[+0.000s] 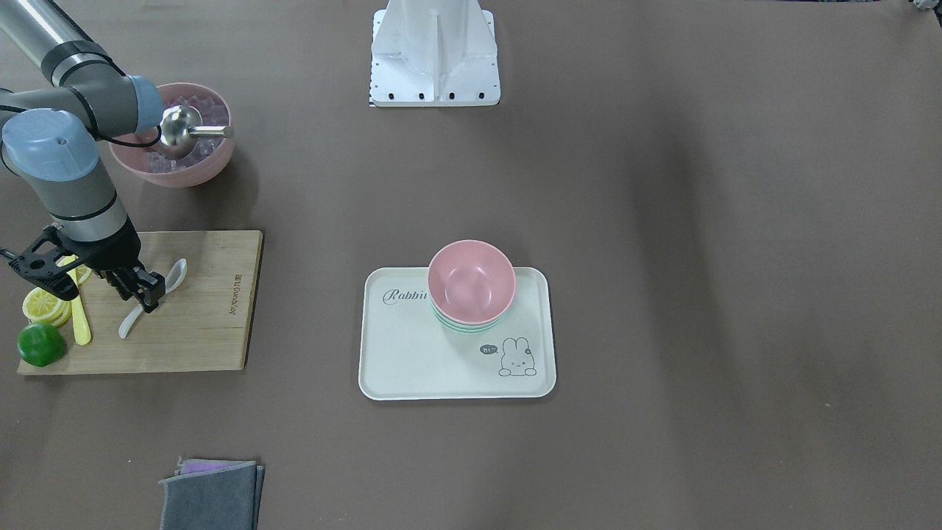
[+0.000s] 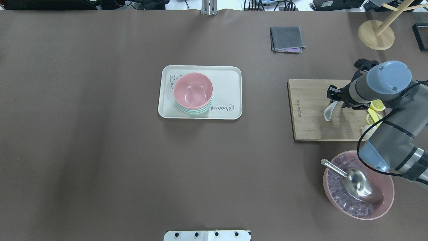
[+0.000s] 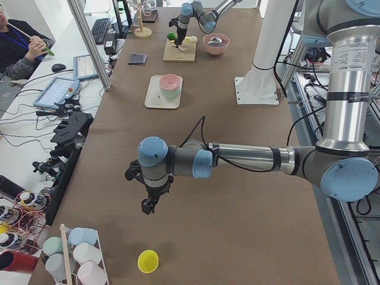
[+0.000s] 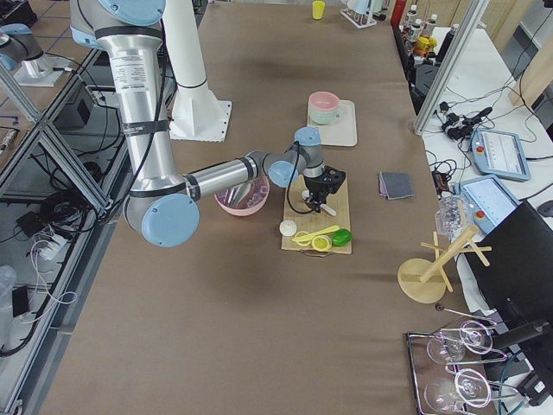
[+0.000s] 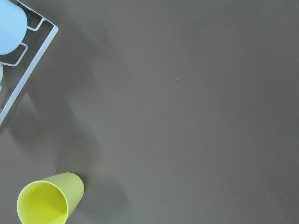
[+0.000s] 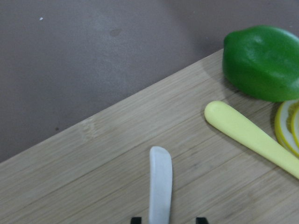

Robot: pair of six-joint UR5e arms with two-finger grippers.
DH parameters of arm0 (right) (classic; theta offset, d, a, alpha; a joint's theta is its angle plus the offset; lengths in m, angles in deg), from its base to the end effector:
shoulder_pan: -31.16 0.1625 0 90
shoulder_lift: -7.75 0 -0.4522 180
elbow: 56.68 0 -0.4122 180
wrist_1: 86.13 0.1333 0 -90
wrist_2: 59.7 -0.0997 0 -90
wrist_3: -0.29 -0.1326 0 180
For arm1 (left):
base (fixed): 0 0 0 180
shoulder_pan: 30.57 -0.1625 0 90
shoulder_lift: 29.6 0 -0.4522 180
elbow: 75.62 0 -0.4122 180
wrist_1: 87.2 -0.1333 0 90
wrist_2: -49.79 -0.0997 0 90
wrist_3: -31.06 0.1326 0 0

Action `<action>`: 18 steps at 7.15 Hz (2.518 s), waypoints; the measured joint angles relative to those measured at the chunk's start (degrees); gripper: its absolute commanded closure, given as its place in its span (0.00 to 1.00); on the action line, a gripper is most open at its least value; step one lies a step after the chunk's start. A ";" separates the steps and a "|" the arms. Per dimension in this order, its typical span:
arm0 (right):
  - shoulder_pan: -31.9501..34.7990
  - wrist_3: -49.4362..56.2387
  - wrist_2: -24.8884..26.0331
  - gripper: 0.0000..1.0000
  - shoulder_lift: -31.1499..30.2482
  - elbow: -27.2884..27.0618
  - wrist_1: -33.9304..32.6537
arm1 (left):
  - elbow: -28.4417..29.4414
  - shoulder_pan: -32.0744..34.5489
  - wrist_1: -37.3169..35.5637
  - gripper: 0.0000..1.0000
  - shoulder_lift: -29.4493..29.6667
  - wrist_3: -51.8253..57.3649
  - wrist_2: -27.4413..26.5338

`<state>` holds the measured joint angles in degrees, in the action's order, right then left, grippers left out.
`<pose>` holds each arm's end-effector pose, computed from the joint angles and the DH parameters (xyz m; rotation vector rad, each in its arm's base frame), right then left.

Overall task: Stack pink bowl on green and place spoon
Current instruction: 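Lower the right gripper and grasp the white spoon handle, then lift the white spoon with the right gripper and carry it to the tray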

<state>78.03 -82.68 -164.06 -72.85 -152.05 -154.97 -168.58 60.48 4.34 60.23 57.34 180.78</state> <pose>-0.3564 -0.5274 0.5491 0.0677 -0.6759 0.5903 -0.0558 -0.5164 0.6869 0.2413 0.6837 0.4481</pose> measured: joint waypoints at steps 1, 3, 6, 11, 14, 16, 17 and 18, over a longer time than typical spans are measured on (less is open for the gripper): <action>-0.05 0.00 0.02 0.55 0.19 0.07 -0.02 | 0.02 0.00 0.03 0.02 0.00 0.00 0.00; -0.12 0.12 0.03 0.55 0.41 0.54 0.01 | -0.02 -0.01 0.04 0.02 0.00 0.00 0.05; -0.19 0.12 0.03 1.00 0.99 1.11 0.02 | 0.00 -0.08 0.04 0.02 0.03 0.00 0.02; 0.76 0.25 -0.11 1.00 4.26 0.31 -0.65 | 0.46 -0.13 0.04 0.02 0.30 -0.09 -0.01; 1.07 -6.10 0.46 1.00 15.00 0.14 -12.16 | 0.65 -0.17 0.02 0.02 0.27 -0.09 0.04; -0.26 -13.11 2.15 1.00 23.49 0.30 -20.48 | 0.52 -0.18 -0.04 0.02 0.20 -0.09 0.04; -1.58 -15.92 3.31 1.00 27.21 0.71 -23.34 | 0.50 -0.18 -0.07 0.02 0.15 -0.22 0.05; -3.08 -18.60 4.37 1.00 30.58 1.38 -25.45 | 0.46 -0.17 -0.09 0.02 0.07 -1.81 0.08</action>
<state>74.94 -101.28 -159.69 -42.27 -150.68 -180.42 -168.13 60.31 4.25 60.29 55.53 180.86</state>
